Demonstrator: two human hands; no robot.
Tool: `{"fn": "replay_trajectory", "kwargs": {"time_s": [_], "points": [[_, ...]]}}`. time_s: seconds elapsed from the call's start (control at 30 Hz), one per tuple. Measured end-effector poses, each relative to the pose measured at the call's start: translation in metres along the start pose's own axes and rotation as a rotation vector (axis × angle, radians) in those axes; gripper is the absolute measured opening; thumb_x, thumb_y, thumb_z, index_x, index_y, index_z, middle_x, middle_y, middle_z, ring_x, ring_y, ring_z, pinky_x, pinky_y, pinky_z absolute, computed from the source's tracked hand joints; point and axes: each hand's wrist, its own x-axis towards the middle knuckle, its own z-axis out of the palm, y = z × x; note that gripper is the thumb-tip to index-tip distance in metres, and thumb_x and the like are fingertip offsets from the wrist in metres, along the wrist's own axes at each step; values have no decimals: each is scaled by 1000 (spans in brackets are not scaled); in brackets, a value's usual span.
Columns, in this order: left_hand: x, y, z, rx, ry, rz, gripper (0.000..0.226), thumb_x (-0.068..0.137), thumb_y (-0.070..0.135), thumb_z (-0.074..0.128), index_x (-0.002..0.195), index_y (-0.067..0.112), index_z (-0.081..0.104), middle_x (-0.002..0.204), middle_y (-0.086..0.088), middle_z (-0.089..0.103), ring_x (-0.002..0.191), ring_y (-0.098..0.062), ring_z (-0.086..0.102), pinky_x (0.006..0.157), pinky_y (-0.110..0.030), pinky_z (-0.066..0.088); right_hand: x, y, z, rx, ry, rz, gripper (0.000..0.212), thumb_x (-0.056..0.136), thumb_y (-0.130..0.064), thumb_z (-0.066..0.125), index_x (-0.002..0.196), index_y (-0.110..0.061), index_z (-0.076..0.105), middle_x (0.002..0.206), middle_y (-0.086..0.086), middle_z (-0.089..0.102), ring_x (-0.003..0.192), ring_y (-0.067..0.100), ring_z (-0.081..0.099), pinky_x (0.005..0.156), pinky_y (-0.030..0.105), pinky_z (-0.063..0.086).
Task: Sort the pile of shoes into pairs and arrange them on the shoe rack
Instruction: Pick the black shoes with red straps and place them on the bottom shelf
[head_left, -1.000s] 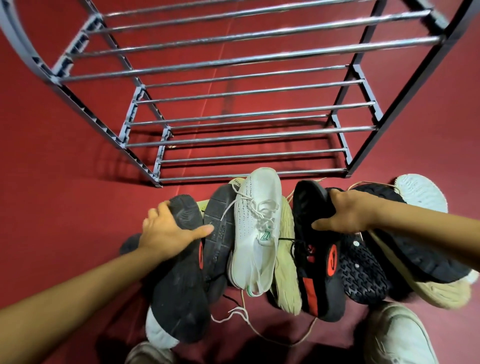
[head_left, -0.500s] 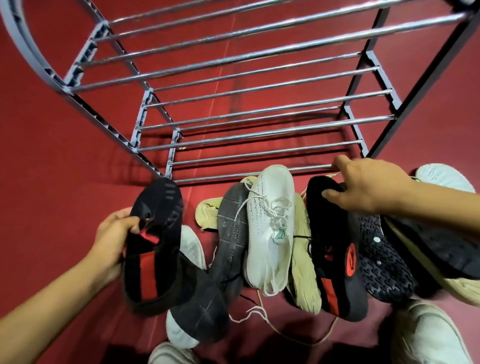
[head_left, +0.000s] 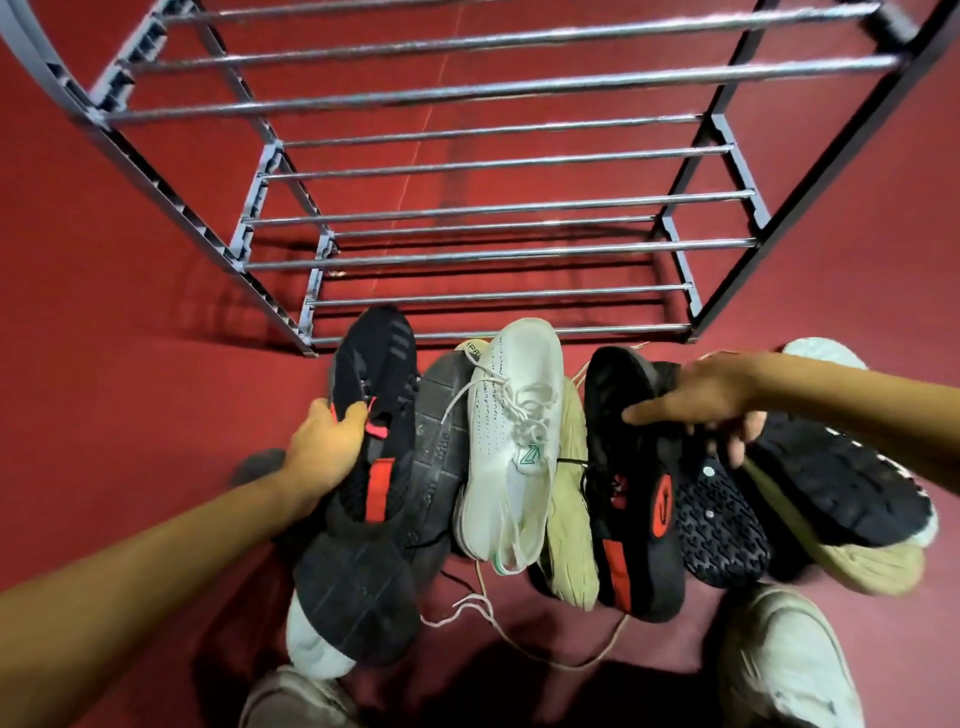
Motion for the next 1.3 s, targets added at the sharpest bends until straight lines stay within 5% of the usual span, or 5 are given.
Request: {"fn": "replay_trajectory", "kwargs": {"time_s": [0.4, 0.57, 0.87, 1.17, 1.3], "points": [[-30, -19, -14, -448, -73, -60, 16, 97, 1, 49, 102, -1, 63, 81, -15, 67, 57, -13, 66, 51, -19, 51, -45, -4, -10, 559, 263, -520, 22, 71, -18, 58, 51, -10, 53, 52, 7, 51, 47, 21, 50, 47, 34, 42], [-34, -14, -23, -639, -194, -115, 46, 69, 21, 71, 106, -6, 66, 104, -38, 67, 80, -40, 66, 74, -51, 54, -71, -51, -20, 833, 44, -665, 24, 59, -12, 44, 38, -22, 38, 43, -3, 31, 39, 12, 24, 40, 22, 21], [-3, 13, -29, -684, -11, 8, 16, 90, 5, 52, 81, 10, 64, 68, -9, 64, 65, -22, 56, 60, -28, 45, 8, -149, 6, 1177, -116, -756, 29, 101, -11, 51, 129, -17, 56, 122, 12, 68, 107, 26, 65, 102, 50, 49], [44, 39, -16, -730, 32, -105, 19, 90, 11, 54, 86, 5, 72, 82, -14, 73, 72, -27, 65, 68, -33, 48, 34, -164, -18, 852, 94, -557, 58, 90, -42, 64, 105, 14, 59, 87, 17, 65, 73, 25, 61, 70, 44, 54], [53, 31, -6, -707, 47, -152, 23, 89, 14, 54, 88, 1, 73, 80, -14, 74, 72, -28, 66, 68, -34, 49, 26, -150, -47, 666, 126, -573, 32, 97, -34, 59, 76, -10, 58, 67, 2, 64, 44, 6, 57, 45, 17, 48]]}}
